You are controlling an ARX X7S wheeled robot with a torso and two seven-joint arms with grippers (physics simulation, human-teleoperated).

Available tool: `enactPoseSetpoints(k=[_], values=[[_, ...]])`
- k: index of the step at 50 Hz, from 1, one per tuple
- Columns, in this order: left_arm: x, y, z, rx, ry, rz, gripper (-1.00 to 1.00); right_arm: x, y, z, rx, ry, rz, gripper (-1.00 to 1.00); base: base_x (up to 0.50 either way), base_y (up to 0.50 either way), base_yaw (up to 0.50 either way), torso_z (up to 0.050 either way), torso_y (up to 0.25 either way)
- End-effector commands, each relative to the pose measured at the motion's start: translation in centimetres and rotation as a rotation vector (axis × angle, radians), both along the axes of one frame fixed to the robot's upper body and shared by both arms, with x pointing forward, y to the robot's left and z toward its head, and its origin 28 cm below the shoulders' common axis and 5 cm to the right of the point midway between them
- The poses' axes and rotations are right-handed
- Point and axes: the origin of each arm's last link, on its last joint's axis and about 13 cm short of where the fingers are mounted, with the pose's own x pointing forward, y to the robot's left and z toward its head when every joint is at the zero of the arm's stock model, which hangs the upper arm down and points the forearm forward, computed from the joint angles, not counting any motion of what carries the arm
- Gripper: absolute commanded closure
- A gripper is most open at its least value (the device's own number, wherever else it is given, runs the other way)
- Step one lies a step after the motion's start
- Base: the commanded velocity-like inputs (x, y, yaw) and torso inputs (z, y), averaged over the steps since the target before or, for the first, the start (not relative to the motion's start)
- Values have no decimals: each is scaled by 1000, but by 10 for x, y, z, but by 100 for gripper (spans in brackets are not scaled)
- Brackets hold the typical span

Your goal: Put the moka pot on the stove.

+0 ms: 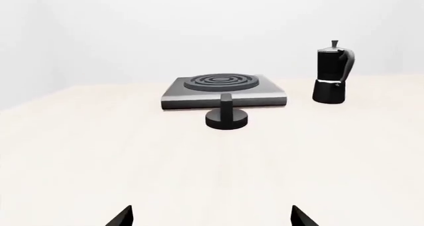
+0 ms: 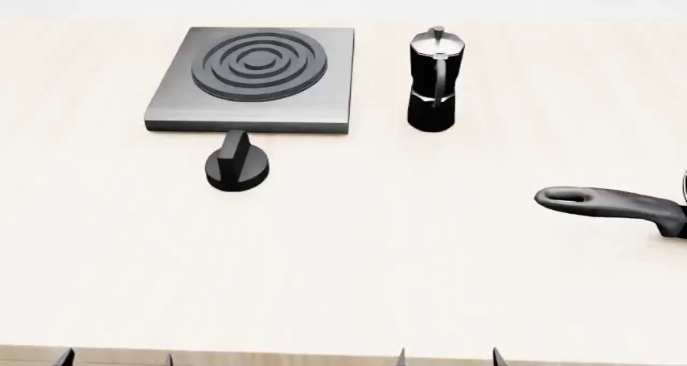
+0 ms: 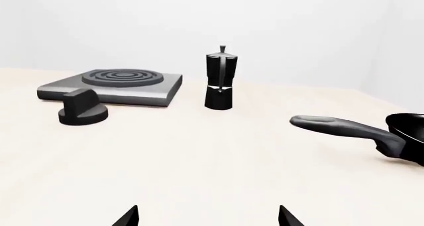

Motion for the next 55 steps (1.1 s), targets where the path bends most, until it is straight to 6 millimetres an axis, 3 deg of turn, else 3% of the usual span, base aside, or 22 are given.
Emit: enactPoseSetpoints(k=[1, 20, 21, 22, 37, 38, 55], values=[[-2, 0, 9, -1, -36, -6, -100, 0, 0, 0, 11, -10, 2, -100, 0, 0, 0, 0, 0], [-8, 2, 18, -12, -69, 4, -100, 1, 0, 0, -25, -67, 28, -100, 0, 0, 0, 0, 0], [10, 3, 55, -13, -142, 14, -100, 1, 0, 0, -29, -69, 29, -100, 0, 0, 0, 0, 0], [8, 1, 74, -10, -131, 10, -100, 1, 0, 0, -30, -69, 30, -100, 0, 0, 0, 0, 0], [17, -3, 69, 8, -60, -1, -100, 2, 0, 0, -41, -118, 31, -100, 19, 0, 0, 0, 0], [17, -4, 61, 18, -49, -16, -100, 3, 0, 0, -40, -144, 34, -100, 277, 0, 0, 0, 0], [18, -2, 59, 9, -40, -6, -100, 2, 0, 0, -35, -129, 34, -100, 281, 0, 0, 0, 0]])
